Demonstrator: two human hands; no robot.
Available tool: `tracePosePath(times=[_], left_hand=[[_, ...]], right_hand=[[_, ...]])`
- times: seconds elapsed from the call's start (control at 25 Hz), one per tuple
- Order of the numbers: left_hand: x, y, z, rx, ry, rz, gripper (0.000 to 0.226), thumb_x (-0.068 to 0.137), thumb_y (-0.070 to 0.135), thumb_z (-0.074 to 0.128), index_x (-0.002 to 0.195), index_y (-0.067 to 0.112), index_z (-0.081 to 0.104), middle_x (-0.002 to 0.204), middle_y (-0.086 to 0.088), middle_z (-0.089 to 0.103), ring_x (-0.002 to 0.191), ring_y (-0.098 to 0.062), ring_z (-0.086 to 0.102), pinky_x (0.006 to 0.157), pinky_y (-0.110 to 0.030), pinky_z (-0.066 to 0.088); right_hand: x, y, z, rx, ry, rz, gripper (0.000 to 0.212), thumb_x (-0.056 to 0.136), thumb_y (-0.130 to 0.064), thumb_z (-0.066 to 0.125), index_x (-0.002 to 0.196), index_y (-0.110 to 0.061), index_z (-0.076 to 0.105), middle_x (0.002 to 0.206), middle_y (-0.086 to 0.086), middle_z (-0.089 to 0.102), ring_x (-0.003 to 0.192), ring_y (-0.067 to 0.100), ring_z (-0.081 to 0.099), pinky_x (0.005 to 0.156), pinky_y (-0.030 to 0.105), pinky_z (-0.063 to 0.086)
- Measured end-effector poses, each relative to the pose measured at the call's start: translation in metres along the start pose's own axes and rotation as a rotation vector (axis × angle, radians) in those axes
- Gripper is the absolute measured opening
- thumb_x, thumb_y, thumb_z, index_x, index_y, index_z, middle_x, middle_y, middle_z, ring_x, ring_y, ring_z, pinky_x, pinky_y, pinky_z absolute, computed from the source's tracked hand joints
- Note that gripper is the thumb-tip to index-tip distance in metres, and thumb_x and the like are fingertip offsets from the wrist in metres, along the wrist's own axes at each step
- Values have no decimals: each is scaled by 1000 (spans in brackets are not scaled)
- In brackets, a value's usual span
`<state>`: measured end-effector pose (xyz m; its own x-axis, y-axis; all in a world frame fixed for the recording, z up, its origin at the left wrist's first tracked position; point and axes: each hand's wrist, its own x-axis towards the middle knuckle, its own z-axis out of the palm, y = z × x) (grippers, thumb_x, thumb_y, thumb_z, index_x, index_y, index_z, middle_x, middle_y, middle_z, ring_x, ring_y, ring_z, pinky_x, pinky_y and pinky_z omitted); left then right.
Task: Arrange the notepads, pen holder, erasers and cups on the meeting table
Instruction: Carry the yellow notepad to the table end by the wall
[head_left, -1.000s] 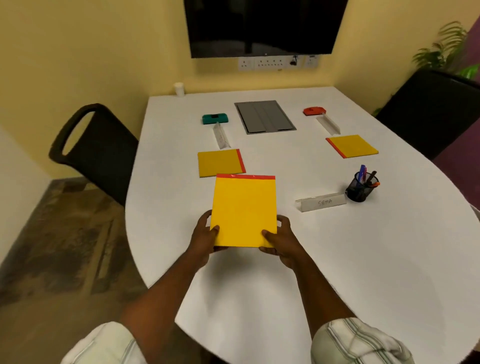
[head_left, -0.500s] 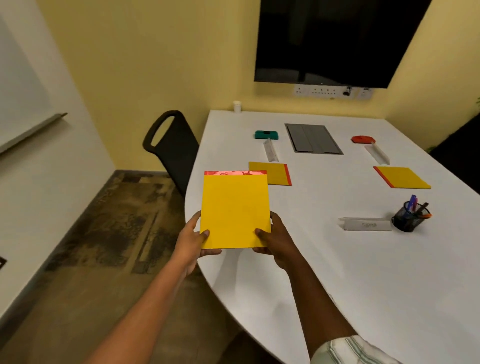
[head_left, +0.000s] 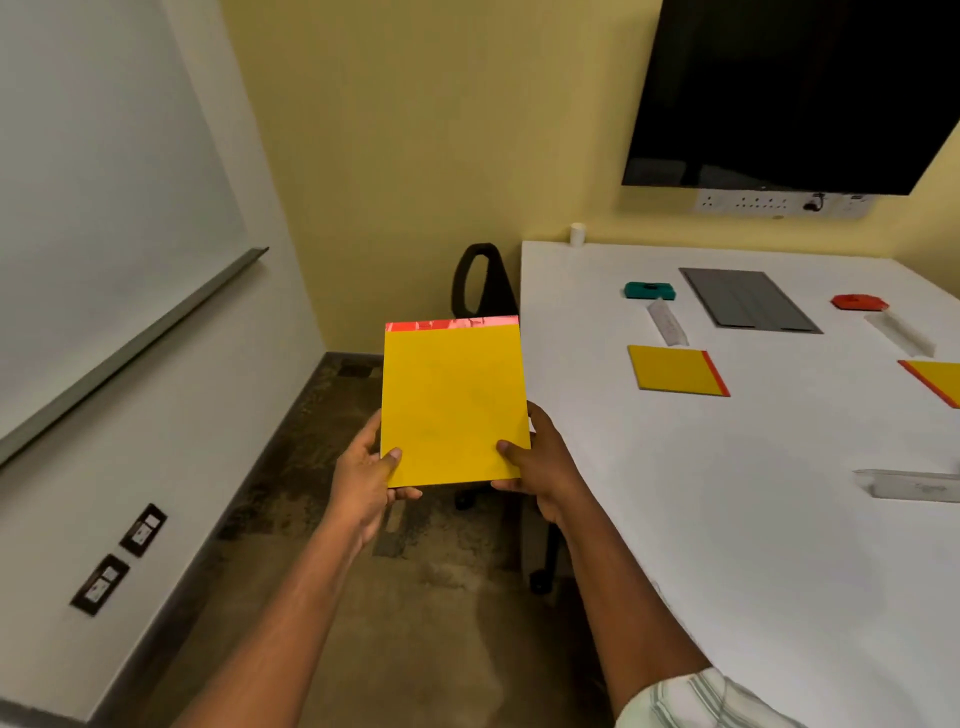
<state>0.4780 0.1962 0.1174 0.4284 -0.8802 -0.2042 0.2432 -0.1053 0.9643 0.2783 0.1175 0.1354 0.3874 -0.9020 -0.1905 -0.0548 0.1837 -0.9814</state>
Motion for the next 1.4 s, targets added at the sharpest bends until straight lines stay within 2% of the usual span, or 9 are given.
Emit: tracePosePath(times=[0.12, 0.4, 0.68, 0.84, 0.88, 1.0, 1.16, 1.28, 1.4], left_hand=[[15, 10, -50, -13, 27, 7, 58, 95, 1, 48, 140, 37, 39, 120, -3, 59, 88, -24, 64, 47, -26, 53], [75, 18, -115, -63, 114, -7, 58, 95, 0, 48, 141, 34, 39, 114, 1, 61, 91, -26, 63, 46, -27, 52], [204, 67, -158, -18, 247, 62, 56, 95, -2, 47, 138, 33, 43, 111, 9, 61, 87, -24, 61, 44, -27, 52], [285, 102, -163, 8, 286, 123, 57, 95, -3, 47, 137, 35, 44, 107, 24, 58, 88, -17, 60, 44, -26, 53], [305, 107, -166, 11, 293, 118, 57, 95, -3, 47, 138, 34, 44, 110, 23, 56, 90, -17, 60, 44, -27, 53], [359, 117, -174, 23, 283, 131, 58, 94, -3, 48, 139, 32, 43, 118, 23, 49, 93, -12, 59, 45, -28, 55], [460, 126, -191, 51, 218, 108, 57, 95, -1, 47, 138, 36, 43, 109, 31, 48, 91, -6, 57, 48, -30, 57], [540, 138, -196, 73, 138, 112, 56, 96, 0, 46, 140, 34, 39, 118, 23, 50, 90, -4, 57, 46, -28, 56], [614, 156, -201, 88, 44, 72, 51, 97, 3, 46, 144, 20, 35, 126, 1, 56, 88, -16, 61, 45, -27, 55]], right_hand=[[18, 1, 53, -5, 2, 2, 60, 94, -8, 57, 143, -30, 30, 130, -2, 44, 101, 21, 54, 57, 27, 57], [97, 0, 126, -65, -33, 41, 57, 94, -7, 56, 140, -33, 34, 128, -1, 47, 97, 20, 57, 55, 26, 56], [244, -23, 191, -21, -94, 12, 56, 94, -4, 55, 139, -31, 36, 126, -1, 51, 96, 22, 61, 53, 26, 55], [331, -54, 213, -36, -100, -21, 55, 93, -3, 55, 138, -30, 38, 126, -1, 50, 92, 21, 63, 57, 33, 59], [350, -58, 218, -45, -87, -21, 54, 93, -3, 55, 138, -30, 38, 125, -2, 50, 91, 21, 63, 58, 36, 60], [398, -65, 232, -51, -64, -40, 54, 93, -3, 55, 136, -33, 39, 120, -7, 50, 88, 20, 63, 57, 36, 60], [480, -70, 253, -55, 12, -53, 54, 94, -4, 53, 134, -36, 38, 114, -13, 49, 85, 20, 63, 56, 34, 59], [539, -81, 269, -41, 112, -52, 54, 95, -4, 52, 137, -35, 37, 122, -7, 49, 88, 21, 62, 56, 33, 59], [590, -99, 284, -11, 230, -40, 56, 96, -5, 51, 138, -36, 35, 124, -6, 48, 91, 21, 61, 56, 31, 58]])
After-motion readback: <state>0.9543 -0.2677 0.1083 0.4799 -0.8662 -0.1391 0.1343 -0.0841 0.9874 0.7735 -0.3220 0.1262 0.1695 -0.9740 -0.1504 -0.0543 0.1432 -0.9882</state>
